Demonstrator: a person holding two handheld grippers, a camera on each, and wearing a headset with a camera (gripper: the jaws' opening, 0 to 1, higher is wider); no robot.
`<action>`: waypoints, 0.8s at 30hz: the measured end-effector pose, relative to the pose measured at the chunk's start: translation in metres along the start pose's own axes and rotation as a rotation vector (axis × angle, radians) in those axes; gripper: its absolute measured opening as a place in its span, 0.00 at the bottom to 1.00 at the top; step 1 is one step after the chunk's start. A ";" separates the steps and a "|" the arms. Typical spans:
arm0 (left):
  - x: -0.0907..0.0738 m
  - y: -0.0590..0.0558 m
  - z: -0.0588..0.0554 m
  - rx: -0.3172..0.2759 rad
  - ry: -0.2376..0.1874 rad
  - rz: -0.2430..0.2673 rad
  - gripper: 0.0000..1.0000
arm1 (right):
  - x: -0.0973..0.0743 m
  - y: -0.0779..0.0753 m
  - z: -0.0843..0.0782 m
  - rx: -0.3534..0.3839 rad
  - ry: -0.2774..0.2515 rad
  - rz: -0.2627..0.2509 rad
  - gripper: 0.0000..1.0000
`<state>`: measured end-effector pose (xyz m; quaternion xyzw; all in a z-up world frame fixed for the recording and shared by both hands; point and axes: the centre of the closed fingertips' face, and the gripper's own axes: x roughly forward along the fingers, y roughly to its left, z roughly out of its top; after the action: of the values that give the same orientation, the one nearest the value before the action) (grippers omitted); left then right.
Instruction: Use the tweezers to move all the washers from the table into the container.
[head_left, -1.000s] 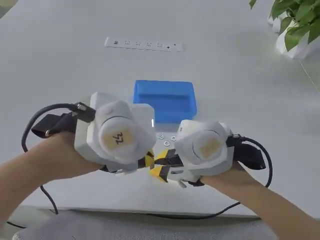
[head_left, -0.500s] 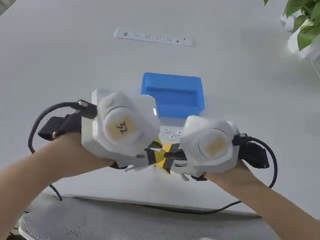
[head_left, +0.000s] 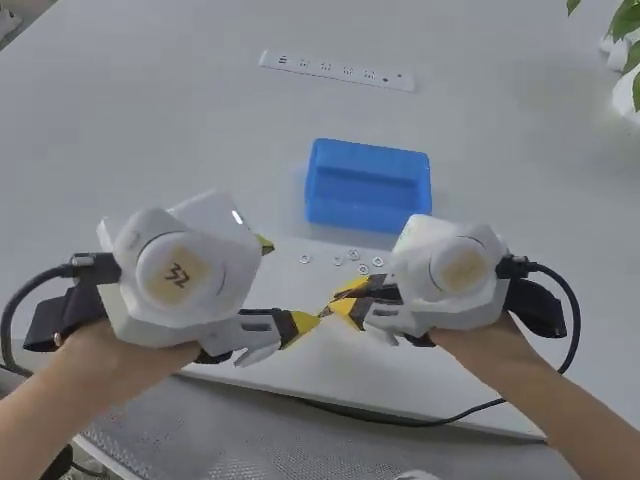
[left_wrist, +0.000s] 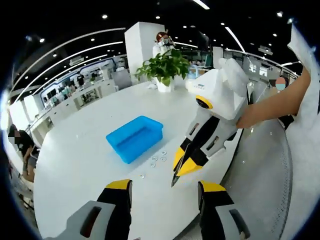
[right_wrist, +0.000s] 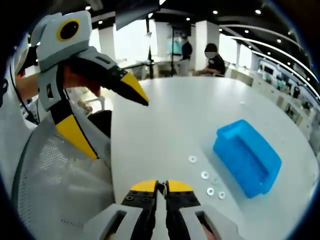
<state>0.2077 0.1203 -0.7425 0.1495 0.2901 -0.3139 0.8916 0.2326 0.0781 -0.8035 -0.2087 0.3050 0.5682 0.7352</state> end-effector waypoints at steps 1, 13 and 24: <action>-0.003 0.002 -0.001 -0.014 -0.003 0.019 0.55 | 0.000 -0.002 0.002 -0.008 0.001 -0.003 0.01; -0.019 0.011 -0.012 -0.086 -0.011 0.130 0.60 | 0.013 -0.029 0.022 -0.089 0.038 0.004 0.01; -0.037 0.021 -0.022 -0.131 -0.004 0.191 0.58 | 0.031 -0.048 0.035 -0.171 0.101 0.020 0.02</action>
<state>0.1885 0.1630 -0.7351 0.1172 0.2928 -0.2082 0.9258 0.2914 0.1096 -0.8013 -0.2959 0.2940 0.5885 0.6926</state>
